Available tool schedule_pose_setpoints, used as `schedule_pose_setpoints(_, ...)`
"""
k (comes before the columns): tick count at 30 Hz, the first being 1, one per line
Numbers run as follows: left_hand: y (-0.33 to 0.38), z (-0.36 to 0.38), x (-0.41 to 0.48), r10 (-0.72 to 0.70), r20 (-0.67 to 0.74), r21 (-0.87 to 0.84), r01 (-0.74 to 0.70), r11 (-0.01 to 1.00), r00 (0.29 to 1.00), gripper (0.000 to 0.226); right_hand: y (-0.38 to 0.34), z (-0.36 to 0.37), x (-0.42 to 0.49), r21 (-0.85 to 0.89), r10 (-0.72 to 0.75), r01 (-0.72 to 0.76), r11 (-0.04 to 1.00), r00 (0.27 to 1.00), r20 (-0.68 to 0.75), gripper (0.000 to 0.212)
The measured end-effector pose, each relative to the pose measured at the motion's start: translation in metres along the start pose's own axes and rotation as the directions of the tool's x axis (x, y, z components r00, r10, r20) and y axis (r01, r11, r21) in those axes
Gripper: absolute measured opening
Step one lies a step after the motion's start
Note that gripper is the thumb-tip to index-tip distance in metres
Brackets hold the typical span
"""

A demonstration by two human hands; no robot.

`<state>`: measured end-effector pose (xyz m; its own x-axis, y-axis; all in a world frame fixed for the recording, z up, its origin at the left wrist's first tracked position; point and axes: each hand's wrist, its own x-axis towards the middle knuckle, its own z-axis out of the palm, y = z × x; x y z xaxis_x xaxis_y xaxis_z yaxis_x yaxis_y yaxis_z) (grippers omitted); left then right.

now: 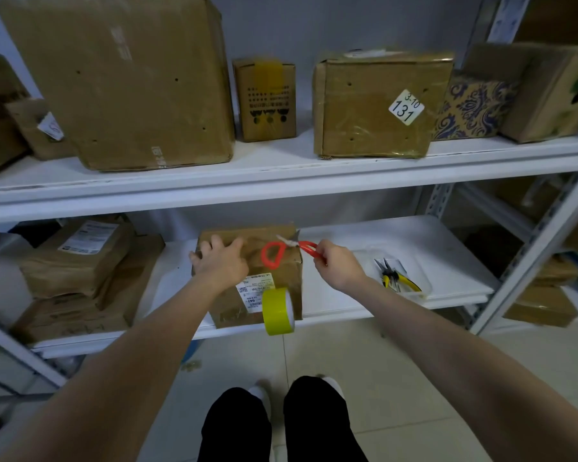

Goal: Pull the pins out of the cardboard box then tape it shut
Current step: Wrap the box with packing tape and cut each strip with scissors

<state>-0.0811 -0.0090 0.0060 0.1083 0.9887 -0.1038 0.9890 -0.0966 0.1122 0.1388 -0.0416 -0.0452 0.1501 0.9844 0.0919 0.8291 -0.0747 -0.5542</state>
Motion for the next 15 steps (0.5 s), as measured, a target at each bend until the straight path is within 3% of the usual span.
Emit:
schedule_pose_setpoints(7, 0.001, 0.002, -0.001, 0.026, -0.023, -0.049, -0.027, 0.998, 0.999, 0.033, -0.032, -0.011, 0.004, -0.141, 0.089, -0.077, 0.987, 0.993, 0.082, 0.030)
schedule_pose_setpoints(12, -0.003, -0.001, -0.004, 0.051, -0.018, -0.056, -0.052, 0.997, 0.999, 0.038, -0.052, -0.007, 0.002, -0.150, 0.095, -0.073, 0.986, 0.984, 0.149, 0.072)
schedule_pose_setpoints(15, -0.004, -0.003, -0.005, 0.057, -0.001, -0.050, -0.057, 0.997, 0.998, 0.037, -0.060, -0.002, 0.004, -0.268, 0.139, -0.093, 0.959, 0.978, 0.155, 0.092)
